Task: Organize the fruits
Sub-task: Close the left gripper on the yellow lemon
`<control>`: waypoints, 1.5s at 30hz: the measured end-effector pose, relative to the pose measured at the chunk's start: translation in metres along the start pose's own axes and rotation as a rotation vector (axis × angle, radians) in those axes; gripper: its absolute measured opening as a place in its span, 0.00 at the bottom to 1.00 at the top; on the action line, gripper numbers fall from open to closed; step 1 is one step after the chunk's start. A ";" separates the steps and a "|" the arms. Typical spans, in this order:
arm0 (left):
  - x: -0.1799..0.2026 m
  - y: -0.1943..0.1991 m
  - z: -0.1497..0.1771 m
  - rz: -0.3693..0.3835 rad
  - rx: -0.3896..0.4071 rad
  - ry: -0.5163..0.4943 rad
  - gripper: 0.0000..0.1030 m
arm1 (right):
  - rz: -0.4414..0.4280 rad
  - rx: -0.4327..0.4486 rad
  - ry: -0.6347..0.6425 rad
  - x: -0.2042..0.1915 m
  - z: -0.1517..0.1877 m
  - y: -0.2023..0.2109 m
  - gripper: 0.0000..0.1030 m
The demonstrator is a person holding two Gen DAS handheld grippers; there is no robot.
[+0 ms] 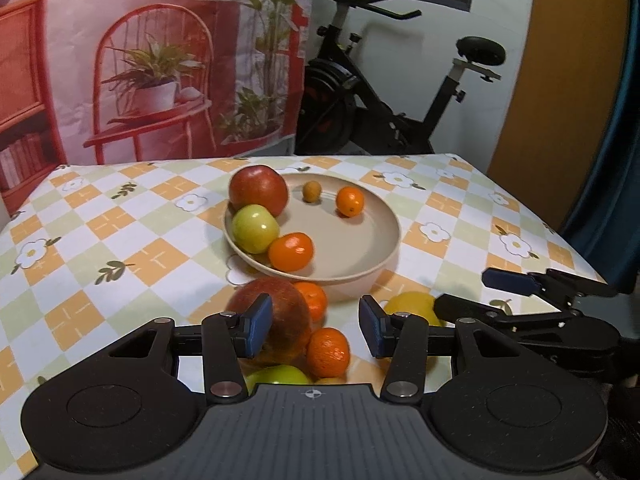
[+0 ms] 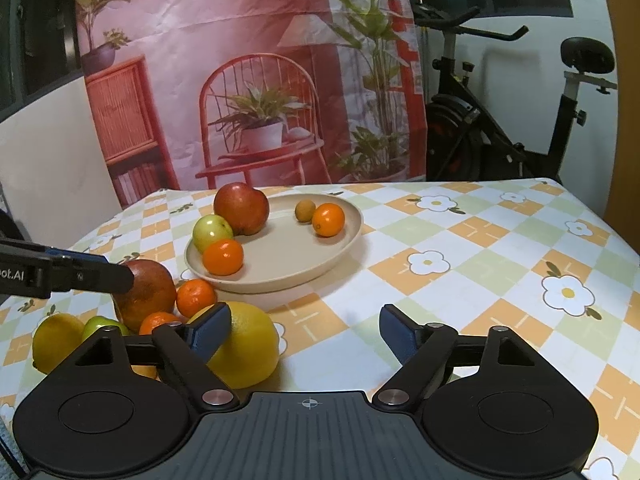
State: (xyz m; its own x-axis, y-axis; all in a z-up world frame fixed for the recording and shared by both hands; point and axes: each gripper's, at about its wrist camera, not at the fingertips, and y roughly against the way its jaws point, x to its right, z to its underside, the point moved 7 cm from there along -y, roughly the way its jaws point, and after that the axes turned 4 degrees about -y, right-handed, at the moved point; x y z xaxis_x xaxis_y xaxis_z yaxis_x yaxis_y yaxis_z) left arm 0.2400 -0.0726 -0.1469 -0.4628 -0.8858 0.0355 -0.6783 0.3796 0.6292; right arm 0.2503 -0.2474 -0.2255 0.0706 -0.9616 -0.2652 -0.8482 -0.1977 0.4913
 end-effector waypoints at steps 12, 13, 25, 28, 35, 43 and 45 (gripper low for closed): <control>0.023 -0.017 0.008 0.129 -0.083 -0.021 0.26 | -0.049 -0.015 -0.053 0.003 -0.005 -0.001 0.70; 0.023 -0.018 0.008 0.130 -0.088 -0.017 0.26 | -0.051 -0.012 -0.052 0.004 -0.007 0.000 0.70; 0.021 -0.033 0.009 0.187 -0.142 0.074 0.26 | -0.091 -0.128 0.178 -0.011 0.002 0.012 0.70; 0.021 -0.037 0.006 0.211 -0.148 0.089 0.26 | -0.112 -0.162 0.230 -0.021 0.008 0.009 0.69; 0.019 -0.048 -0.001 0.262 -0.170 0.123 0.26 | -0.160 -0.234 0.323 -0.038 0.018 -0.008 0.60; 0.015 -0.051 -0.002 0.291 -0.180 0.157 0.26 | -0.205 -0.259 0.302 -0.035 0.016 -0.022 0.55; 0.017 -0.052 0.000 0.308 -0.188 0.158 0.26 | -0.225 -0.263 0.302 -0.038 0.018 -0.023 0.47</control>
State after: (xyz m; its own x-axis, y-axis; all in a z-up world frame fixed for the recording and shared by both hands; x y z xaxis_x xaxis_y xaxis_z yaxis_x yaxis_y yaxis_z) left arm 0.2672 -0.1073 -0.1787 -0.5246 -0.7737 0.3551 -0.3981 0.5917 0.7010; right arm 0.2576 -0.2031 -0.2415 0.4210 -0.8937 -0.1548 -0.6348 -0.4122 0.6535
